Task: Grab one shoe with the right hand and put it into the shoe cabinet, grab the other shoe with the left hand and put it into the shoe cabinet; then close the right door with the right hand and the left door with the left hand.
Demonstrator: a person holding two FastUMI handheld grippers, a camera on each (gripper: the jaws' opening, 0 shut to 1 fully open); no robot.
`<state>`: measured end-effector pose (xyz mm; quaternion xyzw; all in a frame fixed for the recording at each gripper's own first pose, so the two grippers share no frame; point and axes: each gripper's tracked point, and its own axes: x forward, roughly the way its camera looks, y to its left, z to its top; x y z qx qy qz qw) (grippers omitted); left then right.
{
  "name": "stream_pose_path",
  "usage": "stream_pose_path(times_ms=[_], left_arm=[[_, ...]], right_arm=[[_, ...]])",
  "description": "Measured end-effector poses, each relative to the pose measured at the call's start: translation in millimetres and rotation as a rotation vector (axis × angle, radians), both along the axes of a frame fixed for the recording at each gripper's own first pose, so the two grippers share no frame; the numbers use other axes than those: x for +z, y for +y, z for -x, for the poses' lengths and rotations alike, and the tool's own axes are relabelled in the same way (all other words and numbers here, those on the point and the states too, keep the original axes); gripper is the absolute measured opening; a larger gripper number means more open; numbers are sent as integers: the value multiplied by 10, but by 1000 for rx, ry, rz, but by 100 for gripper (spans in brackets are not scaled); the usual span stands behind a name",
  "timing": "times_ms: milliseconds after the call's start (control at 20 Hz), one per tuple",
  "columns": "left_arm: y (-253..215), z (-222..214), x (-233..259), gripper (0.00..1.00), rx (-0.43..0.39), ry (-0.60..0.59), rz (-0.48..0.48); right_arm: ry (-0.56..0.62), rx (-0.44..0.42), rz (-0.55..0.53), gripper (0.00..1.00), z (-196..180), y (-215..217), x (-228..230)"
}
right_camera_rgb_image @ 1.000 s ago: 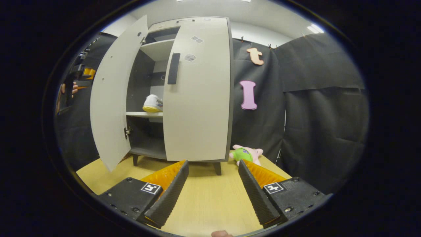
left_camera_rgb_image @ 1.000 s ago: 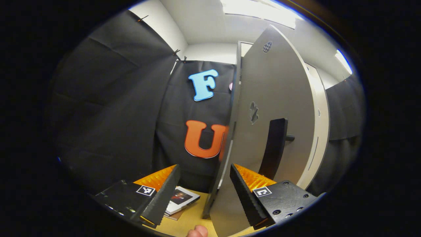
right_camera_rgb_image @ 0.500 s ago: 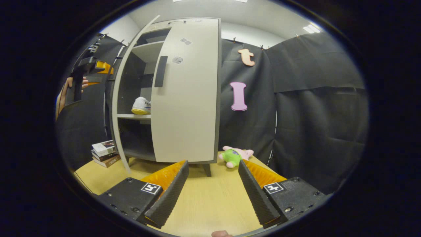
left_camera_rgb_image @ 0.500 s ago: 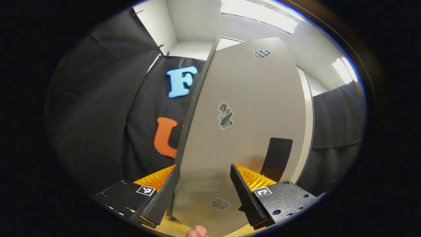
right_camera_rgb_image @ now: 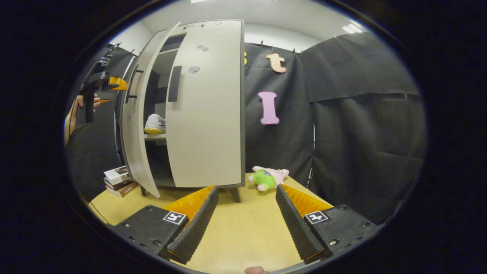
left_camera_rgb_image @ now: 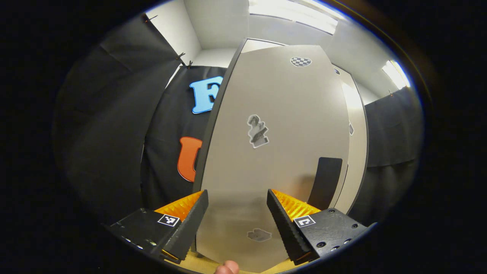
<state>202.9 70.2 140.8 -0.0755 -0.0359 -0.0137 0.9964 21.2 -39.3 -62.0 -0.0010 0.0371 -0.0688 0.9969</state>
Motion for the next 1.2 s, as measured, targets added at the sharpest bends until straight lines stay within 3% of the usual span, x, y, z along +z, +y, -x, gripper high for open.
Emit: stream_pose_path(times_ms=[250,550,800,1200], left_arm=[[191,382,47,93,19,-34,-103],[-5,920,-193,93,-26,-1,-122],[-346,1327,-684,93,-82,53,-104],[-558,1744,-1433,93,-42,117,-169]], right_arm=[[5,13,-9,99,31,18,-14],[8,30,-9,96,88,58,-27],[6,44,-7,96,131,107,-31],[44,73,2,99,235,201,-172]])
